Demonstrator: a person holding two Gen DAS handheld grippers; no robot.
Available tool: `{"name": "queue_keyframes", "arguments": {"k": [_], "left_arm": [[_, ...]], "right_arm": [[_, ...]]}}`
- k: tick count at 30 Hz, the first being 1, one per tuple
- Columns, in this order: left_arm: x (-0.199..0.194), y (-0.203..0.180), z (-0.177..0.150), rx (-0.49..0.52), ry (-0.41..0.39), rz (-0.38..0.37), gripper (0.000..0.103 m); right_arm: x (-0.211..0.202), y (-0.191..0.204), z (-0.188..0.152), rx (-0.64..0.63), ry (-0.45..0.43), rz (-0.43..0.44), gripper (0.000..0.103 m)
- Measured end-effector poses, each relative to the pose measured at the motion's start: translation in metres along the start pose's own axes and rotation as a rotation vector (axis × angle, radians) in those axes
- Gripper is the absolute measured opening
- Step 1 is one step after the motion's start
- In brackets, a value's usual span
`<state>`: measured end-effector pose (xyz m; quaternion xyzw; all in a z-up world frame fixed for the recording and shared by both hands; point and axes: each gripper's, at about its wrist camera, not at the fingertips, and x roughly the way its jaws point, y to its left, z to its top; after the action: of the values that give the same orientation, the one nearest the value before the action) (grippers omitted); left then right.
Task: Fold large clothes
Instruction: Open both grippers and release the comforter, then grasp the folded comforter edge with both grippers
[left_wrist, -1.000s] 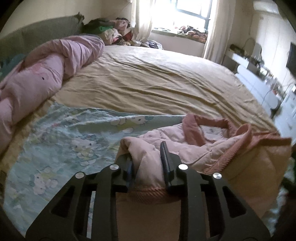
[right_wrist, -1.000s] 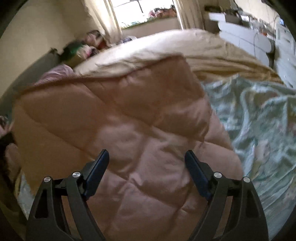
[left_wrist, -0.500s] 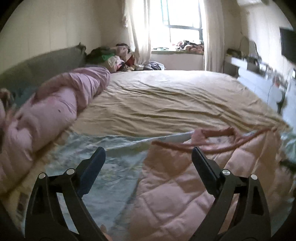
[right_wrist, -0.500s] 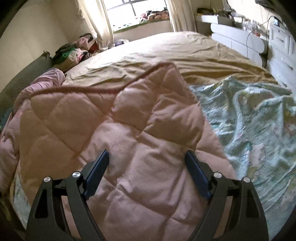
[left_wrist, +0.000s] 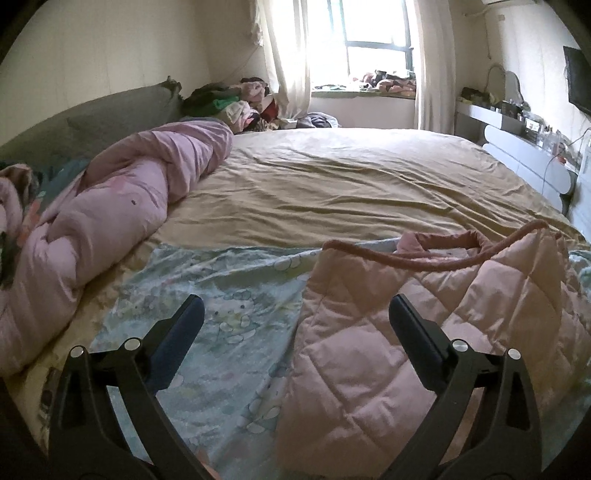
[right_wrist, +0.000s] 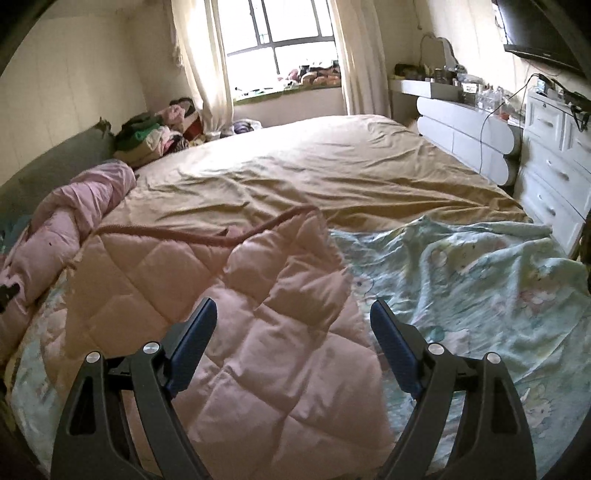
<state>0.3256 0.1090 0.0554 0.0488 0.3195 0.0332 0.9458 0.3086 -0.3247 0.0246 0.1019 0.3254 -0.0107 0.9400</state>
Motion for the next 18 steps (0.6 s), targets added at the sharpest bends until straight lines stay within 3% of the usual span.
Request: {"name": "queue_keyframes", "arguments": {"k": [3,11,18], "left_arm": [[0.001,0.001,-0.007,0.007,0.009,0.007,0.094],[0.017,0.004,-0.034,0.011,0.075,0.005,0.094],[0.052,0.013,-0.067,-0.055,0.196,-0.113,0.094]], "right_arm": [[-0.008,-0.002,0.001,-0.001,-0.031,-0.002,0.099],[0.006,-0.002,-0.001,-0.023,0.004,-0.035,0.099],[0.04,-0.01,-0.005,-0.031,0.068,-0.077,0.099]]}}
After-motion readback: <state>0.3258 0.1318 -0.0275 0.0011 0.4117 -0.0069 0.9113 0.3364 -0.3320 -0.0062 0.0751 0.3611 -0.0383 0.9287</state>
